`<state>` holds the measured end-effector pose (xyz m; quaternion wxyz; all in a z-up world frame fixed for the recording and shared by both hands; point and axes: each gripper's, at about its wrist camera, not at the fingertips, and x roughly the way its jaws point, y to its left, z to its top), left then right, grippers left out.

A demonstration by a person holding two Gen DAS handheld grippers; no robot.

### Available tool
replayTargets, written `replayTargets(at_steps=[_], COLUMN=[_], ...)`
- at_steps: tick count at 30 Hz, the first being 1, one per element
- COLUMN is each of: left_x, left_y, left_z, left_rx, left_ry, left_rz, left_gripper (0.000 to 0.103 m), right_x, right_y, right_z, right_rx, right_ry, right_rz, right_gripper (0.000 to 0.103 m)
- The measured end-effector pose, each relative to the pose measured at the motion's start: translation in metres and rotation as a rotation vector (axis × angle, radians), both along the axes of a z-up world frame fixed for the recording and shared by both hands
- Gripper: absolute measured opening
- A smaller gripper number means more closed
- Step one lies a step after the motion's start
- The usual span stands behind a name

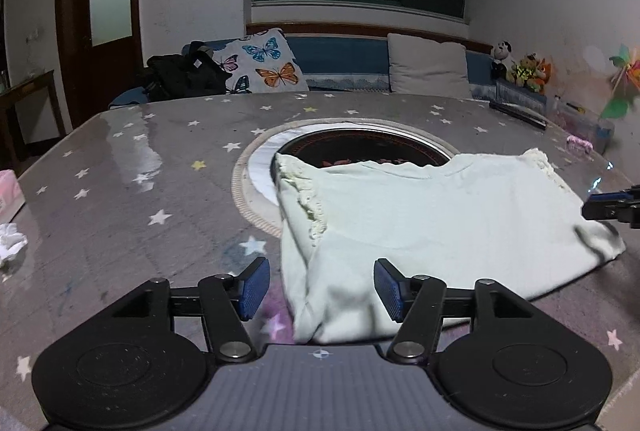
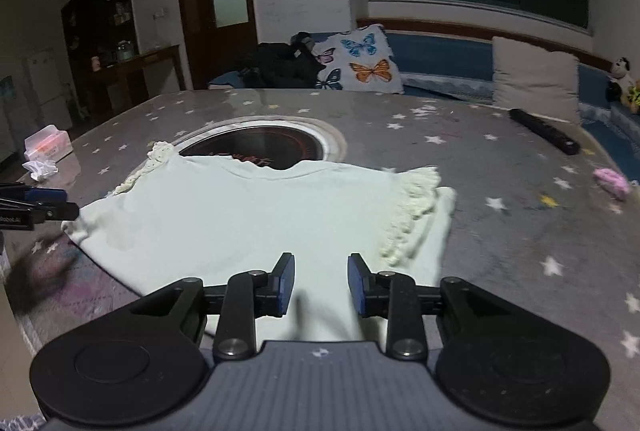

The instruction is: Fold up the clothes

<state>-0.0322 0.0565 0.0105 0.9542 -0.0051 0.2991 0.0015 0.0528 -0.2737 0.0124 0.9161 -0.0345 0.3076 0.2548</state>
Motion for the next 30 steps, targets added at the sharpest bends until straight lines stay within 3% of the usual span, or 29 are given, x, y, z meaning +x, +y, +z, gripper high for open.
replayTargets(at_steps=[6, 9, 18, 24, 30], left_x=[0.008, 0.008, 0.011, 0.006, -0.011], left_y=[0.004, 0.008, 0.013, 0.019, 0.023], left_z=[-0.014, -0.015, -0.013, -0.012, -0.006], left_rx=[0.002, -0.013, -0.031, -0.051, -0.112], left_ry=[0.051, 0.057, 0.055, 0.062, 0.074], left_rz=[0.009, 0.013, 0.027, 0.05, 0.078], left_gripper=[0.059, 0.059, 0.059, 0.059, 0.06], right_x=[0.016, 0.017, 0.072, 0.112, 0.107], right_y=[-0.003, -0.001, 0.018, 0.02, 0.022], right_z=[-0.017, -0.008, 0.001, -0.016, -0.009], right_rx=[-0.018, -0.028, -0.009, -0.036, -0.038], right_ry=[0.068, 0.04, 0.02, 0.066, 0.061], right_rz=[-0.03, -0.023, -0.032, -0.091, -0.1], right_gripper=[0.029, 0.03, 0.036, 0.036, 0.038])
